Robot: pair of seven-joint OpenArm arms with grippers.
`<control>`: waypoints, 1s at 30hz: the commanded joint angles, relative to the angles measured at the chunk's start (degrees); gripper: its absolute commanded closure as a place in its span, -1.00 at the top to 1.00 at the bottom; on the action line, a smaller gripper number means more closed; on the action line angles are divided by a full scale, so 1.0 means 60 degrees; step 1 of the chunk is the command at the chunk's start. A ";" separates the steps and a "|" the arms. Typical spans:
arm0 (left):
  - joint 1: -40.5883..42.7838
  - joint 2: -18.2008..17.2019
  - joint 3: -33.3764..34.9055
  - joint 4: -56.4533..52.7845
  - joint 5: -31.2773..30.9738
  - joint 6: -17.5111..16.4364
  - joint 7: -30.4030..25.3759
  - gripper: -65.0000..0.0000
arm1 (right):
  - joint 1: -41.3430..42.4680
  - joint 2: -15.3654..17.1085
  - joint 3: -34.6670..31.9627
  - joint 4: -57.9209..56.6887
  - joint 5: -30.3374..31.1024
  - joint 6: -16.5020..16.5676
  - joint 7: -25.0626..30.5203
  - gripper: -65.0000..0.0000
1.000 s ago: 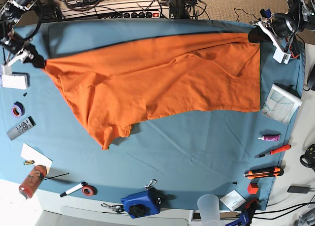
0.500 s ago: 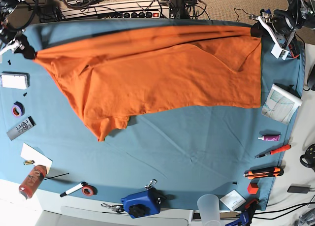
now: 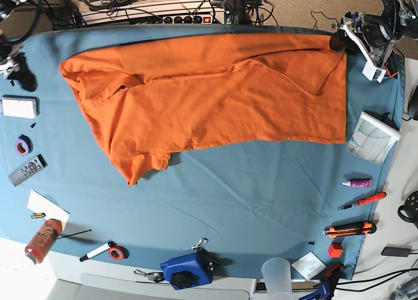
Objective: Layout the t-shirt on the table in an organized manner, then fold the t-shirt properly
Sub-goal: 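Grasp the shirt edge with the left gripper and fold it inward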
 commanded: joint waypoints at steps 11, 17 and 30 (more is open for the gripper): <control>-0.0222 -0.0131 0.0004 0.1738 -0.0127 -0.1060 -0.1031 -0.09 | 0.0925 0.0914 0.0066 0.0142 0.0277 0.0017 0.0162 -0.41; -0.0860 -0.0721 0.1075 0.1402 0.0160 -0.1486 -0.0856 -0.09 | 0.1486 0.0911 -0.0131 0.0142 0.0277 0.0017 0.0162 -0.41; -0.2342 -0.1056 0.4306 0.0004 0.3300 -0.0448 -0.1880 -0.09 | 0.1555 0.0911 -0.0175 0.0142 0.0248 0.0017 0.0162 -0.41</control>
